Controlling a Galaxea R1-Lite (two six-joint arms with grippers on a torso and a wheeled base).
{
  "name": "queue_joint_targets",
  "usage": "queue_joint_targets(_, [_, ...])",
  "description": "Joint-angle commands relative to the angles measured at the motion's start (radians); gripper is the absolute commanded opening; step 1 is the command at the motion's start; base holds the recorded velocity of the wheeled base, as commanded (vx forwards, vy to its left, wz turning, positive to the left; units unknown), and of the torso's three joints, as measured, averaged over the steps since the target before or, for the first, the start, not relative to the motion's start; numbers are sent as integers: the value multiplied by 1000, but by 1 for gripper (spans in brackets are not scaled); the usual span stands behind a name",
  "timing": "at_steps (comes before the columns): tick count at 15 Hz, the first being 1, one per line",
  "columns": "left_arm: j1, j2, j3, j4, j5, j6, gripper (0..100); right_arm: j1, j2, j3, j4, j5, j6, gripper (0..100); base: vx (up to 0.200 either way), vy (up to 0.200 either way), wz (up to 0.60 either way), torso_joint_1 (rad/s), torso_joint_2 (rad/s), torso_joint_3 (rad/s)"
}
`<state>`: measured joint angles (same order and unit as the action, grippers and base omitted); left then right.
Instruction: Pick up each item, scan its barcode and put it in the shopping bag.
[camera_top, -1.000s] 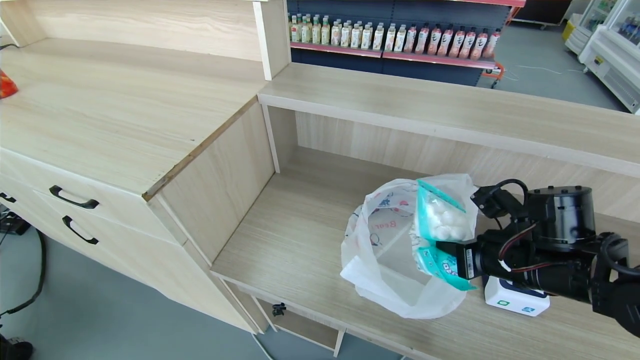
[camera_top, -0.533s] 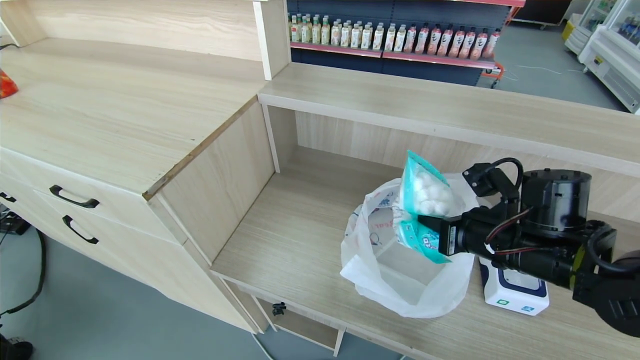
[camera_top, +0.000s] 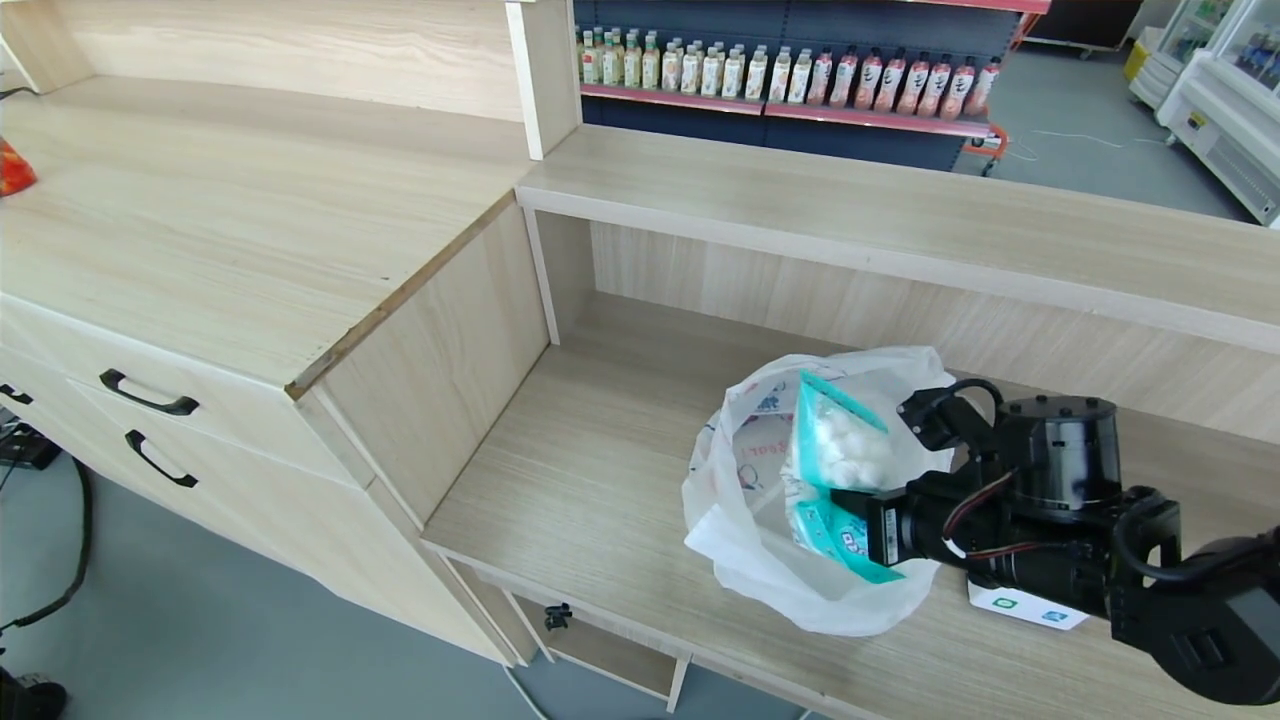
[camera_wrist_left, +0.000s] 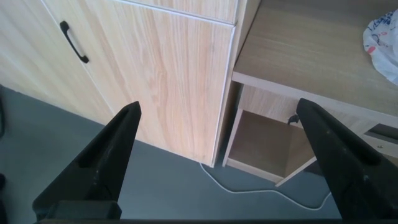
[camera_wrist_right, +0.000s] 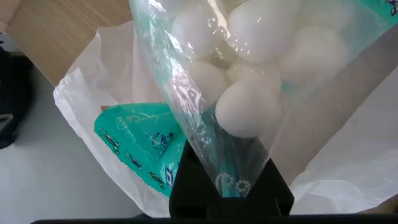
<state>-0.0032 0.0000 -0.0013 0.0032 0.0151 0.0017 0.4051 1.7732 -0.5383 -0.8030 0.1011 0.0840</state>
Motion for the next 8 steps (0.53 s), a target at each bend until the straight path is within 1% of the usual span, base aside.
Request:
queue_joint_targets(1, [0,0,0,0,0,0,100,-25,20,4,1,0,-6,0,0,0,0,0,0,0])
queue_joint_targets(3, [0,0,0,0,0,0,100,-43,31,3,2,0,-17,0,0,0,0,0,0,0])
queue_joint_targets(5, [0,0,0,0,0,0,100,-75,49,15,4,-4,-64,0,0,0,0,0,0,0])
queue_joint_targets(8, [0,0,0,0,0,0,100,-88,75,17,-4,-4,-73,0,0,0,0,0,0,0])
